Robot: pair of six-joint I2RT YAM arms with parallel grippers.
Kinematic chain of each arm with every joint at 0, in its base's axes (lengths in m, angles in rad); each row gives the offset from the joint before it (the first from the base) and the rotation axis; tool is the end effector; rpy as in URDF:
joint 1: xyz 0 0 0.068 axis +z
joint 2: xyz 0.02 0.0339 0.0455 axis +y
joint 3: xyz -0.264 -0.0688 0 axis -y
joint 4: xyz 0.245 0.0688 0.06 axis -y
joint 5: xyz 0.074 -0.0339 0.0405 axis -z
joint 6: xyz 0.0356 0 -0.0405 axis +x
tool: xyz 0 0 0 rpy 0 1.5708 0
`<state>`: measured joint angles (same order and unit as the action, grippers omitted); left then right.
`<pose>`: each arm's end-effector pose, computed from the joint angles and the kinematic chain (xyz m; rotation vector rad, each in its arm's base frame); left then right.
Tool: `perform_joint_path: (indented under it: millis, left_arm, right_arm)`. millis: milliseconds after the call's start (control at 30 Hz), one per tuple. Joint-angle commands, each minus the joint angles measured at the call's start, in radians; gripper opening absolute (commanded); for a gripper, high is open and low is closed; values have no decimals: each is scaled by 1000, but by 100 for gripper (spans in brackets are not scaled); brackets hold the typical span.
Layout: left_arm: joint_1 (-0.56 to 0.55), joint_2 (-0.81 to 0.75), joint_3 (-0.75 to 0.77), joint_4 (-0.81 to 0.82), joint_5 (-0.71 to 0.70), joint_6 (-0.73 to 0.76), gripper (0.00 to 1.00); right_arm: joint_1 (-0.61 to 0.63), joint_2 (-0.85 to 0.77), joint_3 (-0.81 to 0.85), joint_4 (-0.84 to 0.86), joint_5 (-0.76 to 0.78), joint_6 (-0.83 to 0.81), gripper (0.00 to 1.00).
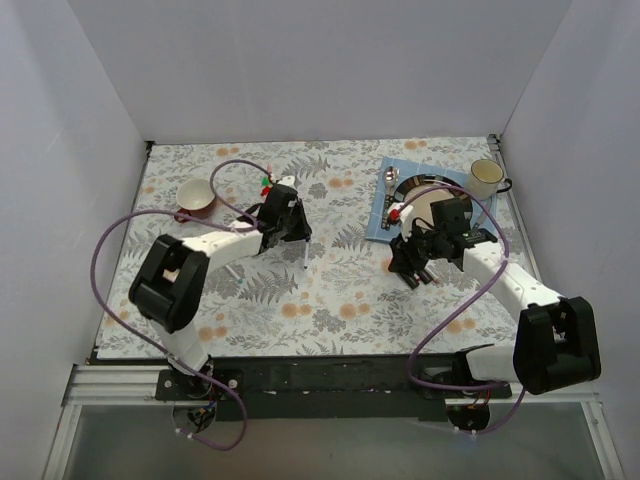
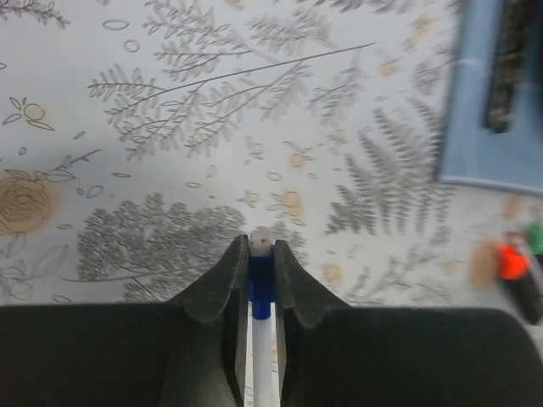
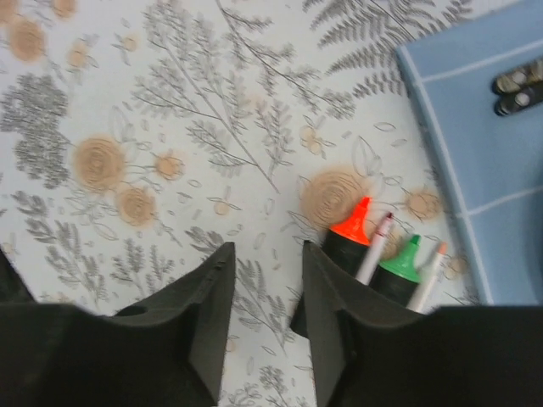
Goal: Open the pen caps
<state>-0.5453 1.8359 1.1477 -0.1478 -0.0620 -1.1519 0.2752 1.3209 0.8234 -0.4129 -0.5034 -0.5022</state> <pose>0.3345 -0.2004 0.1777 -0.7838 2.4036 -0.6782 0.2486 0.0880 0.2220 -1.0989 2.1285 0.5170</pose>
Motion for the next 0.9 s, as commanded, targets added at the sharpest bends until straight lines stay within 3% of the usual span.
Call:
perform_joint_path:
  millis: [0,67,167,233,367,433,733,833,867]
  left_arm:
    - [-10,-265,-266,462,218,-240,0]
    - [-27,-340,-369,680,257,-323,0]
    - [-86,-368,-534,940,252,-501,0]
    - [-139,-353,-583,1029,199,-568,0]
    - [-292,-296,-591,1192,71,-589,0]
    - [-326,-253,-576,1226,-27,-588,0]
    - [-421,-213,-543,1260,-182,-557,0]
    - [-441,-196,-533,1283,-223,-536,0]
    - [-455,-190,-528,1292,-248,-528,0]
  right_arm:
    - [-2,-71,-46,92,-262,34,52]
    - [-1,-81,-82,153,-357,120,63]
    - [1,-84,-145,325,-533,316,70]
    - [-1,-74,-179,477,-639,410,70]
    - [-1,-46,-237,617,-672,594,73]
    - [2,-22,-245,657,-661,669,73]
    - [1,-12,-283,735,-632,780,71]
    - [2,-2,-293,767,-650,810,66]
    - [4,4,-291,770,-659,814,58]
